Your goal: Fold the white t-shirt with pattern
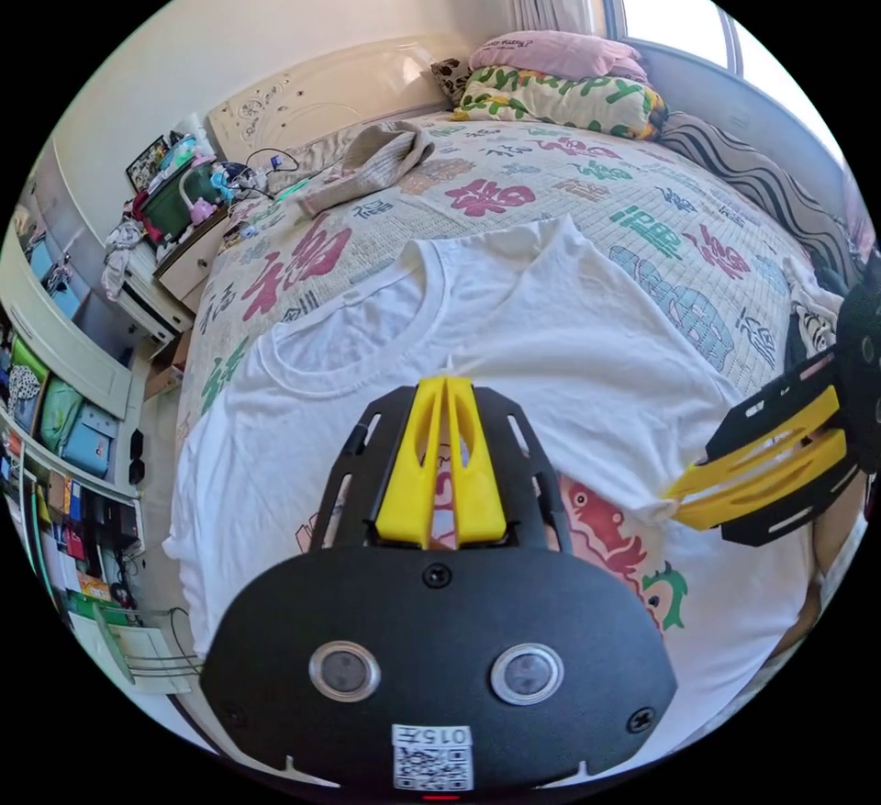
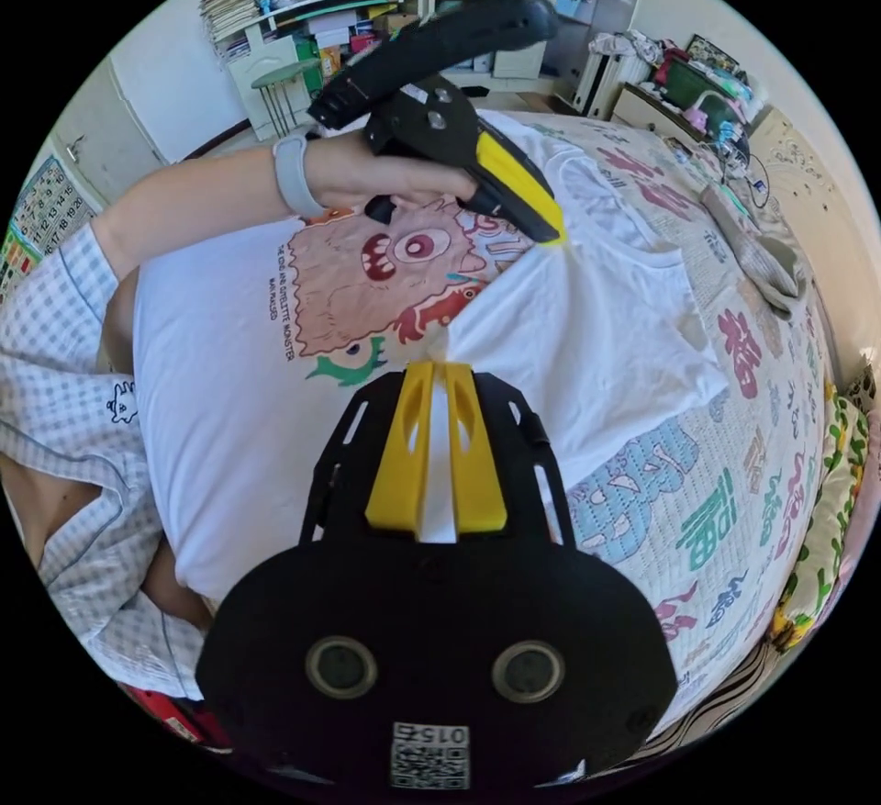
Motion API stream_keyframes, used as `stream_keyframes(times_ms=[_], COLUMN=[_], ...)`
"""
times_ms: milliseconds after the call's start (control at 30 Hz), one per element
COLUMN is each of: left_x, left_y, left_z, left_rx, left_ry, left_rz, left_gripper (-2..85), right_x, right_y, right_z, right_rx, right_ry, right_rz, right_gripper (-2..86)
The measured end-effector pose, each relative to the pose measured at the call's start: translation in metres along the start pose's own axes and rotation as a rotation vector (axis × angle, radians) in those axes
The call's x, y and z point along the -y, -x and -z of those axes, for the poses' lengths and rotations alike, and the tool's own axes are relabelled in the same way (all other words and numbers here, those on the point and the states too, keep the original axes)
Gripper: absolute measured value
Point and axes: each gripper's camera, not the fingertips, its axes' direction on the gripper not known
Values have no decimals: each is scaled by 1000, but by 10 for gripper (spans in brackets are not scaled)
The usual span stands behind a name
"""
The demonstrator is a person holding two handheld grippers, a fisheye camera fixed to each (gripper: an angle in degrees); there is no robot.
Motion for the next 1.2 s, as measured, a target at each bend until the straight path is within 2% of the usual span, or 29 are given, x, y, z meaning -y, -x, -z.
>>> stream_keyframes(times_ms=[167, 267, 367, 467, 533, 667, 733, 833, 933, 1033, 1200], left_x=[-21, -67, -133, -212, -279, -357, -390, -412, -421, -418, -408], left_y=[34, 79, 166, 266, 327, 376, 397, 414, 423, 427, 422], left_z=[33, 88, 145, 180, 189, 187, 174, 156, 148, 138, 140], left_rx=[28, 146, 182, 66, -30, -87, -180, -322, -399, -472, -456], left_ry=[-17, -153, -254, -275, -268, -285, -302, -325, -388, -369, -360], left_rz=[-3, 40, 247, 465, 595, 654, 656, 623, 599, 557, 470], left_gripper=[-4, -4, -2, 0, 6, 39, 56, 66, 69, 72, 52], right_x=[-6, -15, -18, -3, 40, 142, 221, 320, 399, 456, 501], right_y=[-7, -8, -8, -3, 4, 28, 48, 73, 90, 103, 113], right_z=[18, 39, 54, 49, 33, 10, -9, -47, -96, -150, -222], right_rx=[49, 105, 234, 354, 336, 203, 120, -13, -79, -145, -227], right_ry=[-93, -240, -447, -601, -557, -434, -350, -216, -105, 26, 203], right_rz=[-59, -71, -87, -92, -118, -96, -55, -29, -22, -16, -4], right_gripper=[62, 66, 67, 60, 50, 48, 50, 55, 64, 71, 46])
